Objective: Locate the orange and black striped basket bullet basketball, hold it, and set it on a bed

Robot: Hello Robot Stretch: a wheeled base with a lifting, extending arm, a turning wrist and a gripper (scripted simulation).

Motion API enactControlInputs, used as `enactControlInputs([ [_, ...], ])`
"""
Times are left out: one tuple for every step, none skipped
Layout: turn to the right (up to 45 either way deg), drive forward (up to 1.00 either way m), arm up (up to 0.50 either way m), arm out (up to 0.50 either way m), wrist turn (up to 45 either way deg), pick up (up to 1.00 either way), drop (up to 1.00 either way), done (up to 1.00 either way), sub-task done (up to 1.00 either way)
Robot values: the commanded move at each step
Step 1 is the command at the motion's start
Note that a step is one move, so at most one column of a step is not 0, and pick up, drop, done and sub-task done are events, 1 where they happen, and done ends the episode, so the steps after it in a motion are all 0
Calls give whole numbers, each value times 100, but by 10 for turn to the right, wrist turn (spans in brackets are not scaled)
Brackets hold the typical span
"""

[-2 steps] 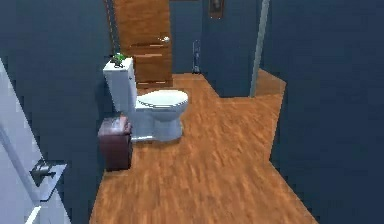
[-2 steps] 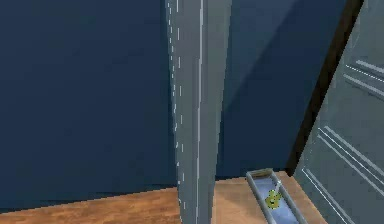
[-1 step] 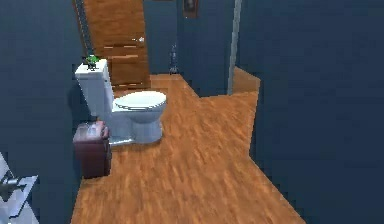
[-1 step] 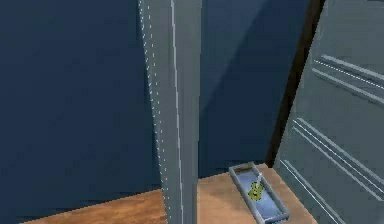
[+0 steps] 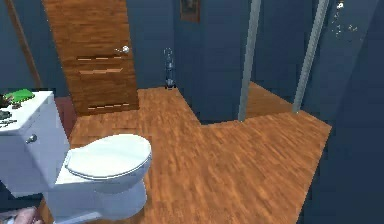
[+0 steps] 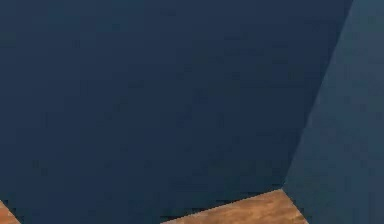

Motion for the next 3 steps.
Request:
enactControlInputs([
  [30,0,0,0,0,0,0,0,0],
  [0,85,0,0,0,0,0,0,0],
  [300,0,0,0,0,0,0,0,0],
])
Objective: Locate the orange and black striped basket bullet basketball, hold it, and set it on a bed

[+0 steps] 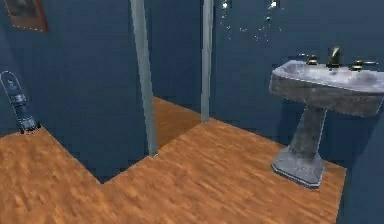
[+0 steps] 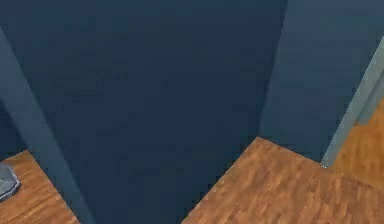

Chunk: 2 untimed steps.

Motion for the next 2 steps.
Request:
enactControlInputs([
  [0,100,0,0,0,0,0,0,0],
  [0,95,0,0,0,0,0,0,0],
])
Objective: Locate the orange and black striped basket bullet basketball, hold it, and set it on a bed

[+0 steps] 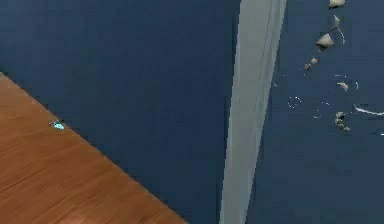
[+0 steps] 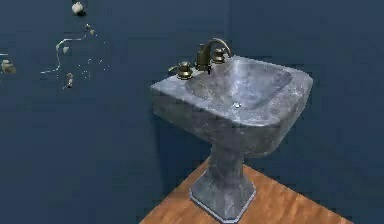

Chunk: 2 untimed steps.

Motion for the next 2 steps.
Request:
enactControlInputs([
  [-360,0,0,0,0,0,0,0,0],
  [0,75,0,0,0,0,0,0,0],
])
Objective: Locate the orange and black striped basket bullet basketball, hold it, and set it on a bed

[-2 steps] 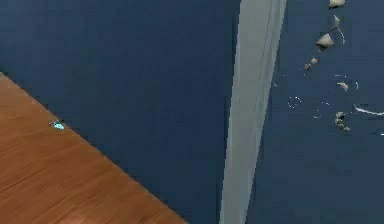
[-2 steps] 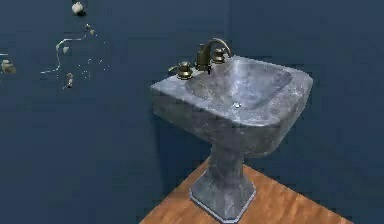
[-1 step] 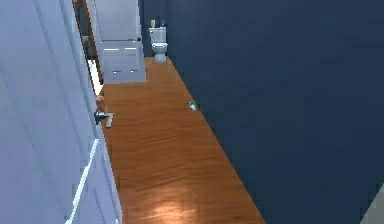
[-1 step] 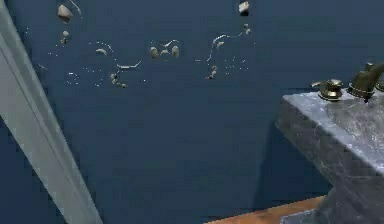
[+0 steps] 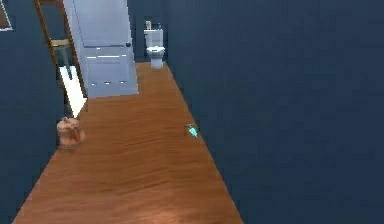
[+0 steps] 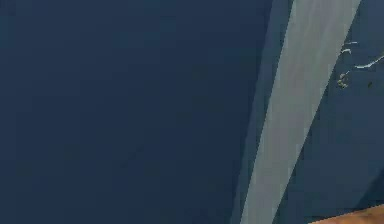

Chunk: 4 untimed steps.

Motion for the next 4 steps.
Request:
enactControlInputs([
  [-120,0,0,0,0,0,0,0,0],
  [0,45,0,0,0,0,0,0,0],
  [-90,0,0,0,0,0,0,0,0],
  [0,100,0,0,0,0,0,0,0],
])
